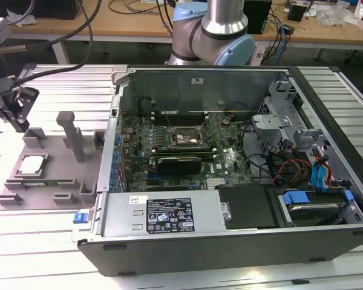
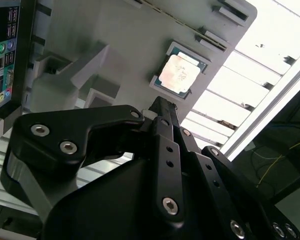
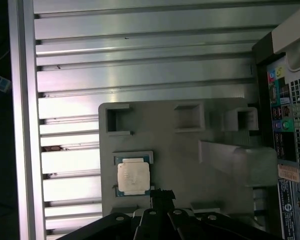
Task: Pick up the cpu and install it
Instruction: 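Pick up the cpu and move it towards the insertion slot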
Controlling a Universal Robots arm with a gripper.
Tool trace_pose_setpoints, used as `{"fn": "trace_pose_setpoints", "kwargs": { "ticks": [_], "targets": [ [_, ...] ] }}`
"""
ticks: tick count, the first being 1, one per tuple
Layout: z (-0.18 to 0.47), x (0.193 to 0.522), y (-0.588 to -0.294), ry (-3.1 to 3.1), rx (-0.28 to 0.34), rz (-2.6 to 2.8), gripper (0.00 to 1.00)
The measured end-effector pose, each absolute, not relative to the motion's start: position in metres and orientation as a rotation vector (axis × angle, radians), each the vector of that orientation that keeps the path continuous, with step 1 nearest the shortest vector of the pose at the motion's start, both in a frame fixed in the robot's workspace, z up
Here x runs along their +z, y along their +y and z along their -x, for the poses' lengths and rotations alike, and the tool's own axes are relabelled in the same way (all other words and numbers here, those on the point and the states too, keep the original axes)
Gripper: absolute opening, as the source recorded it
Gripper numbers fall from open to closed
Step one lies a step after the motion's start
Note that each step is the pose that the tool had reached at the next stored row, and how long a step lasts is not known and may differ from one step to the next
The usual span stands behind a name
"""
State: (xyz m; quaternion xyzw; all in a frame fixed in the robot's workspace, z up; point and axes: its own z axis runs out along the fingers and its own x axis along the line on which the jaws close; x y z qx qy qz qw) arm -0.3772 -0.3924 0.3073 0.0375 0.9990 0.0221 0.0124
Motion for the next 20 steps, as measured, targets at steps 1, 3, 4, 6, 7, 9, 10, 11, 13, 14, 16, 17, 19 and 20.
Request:
{"fn": "trace_pose_setpoints", "kwargs": {
  "ticks": [1, 3, 4, 6, 7, 9, 10, 11, 13, 14, 16, 17, 19, 20],
  "targets": [
    [0.378, 0.307, -0.392, 3.114, 0.069, -0.117, 0.11],
    [0.38, 0.306, -0.392, 3.114, 0.069, -0.117, 0.11],
    [0.383, 0.304, -0.392, 3.114, 0.069, -0.117, 0.11],
    [0.384, 0.3, -0.392, 3.114, 0.069, -0.117, 0.11],
    [0.384, 0.297, -0.392, 3.114, 0.069, -0.117, 0.11],
    [0.384, 0.293, -0.392, 3.114, 0.069, -0.117, 0.11],
    [0.384, 0.291, -0.392, 3.114, 0.069, -0.117, 0.11],
    [0.384, 0.289, -0.392, 3.114, 0.069, -0.117, 0.11],
    [0.384, 0.287, -0.392, 3.114, 0.069, -0.117, 0.11],
    [0.384, 0.285, -0.392, 3.114, 0.069, -0.117, 0.11],
    [0.384, 0.282, -0.392, 3.114, 0.069, -0.117, 0.11],
    [0.384, 0.281, -0.392, 3.114, 0.069, -0.117, 0.11],
    [0.384, 0.278, -0.392, 3.114, 0.069, -0.117, 0.11],
    [0.384, 0.276, -0.392, 3.114, 0.069, -0.117, 0.11]
  ]
}}
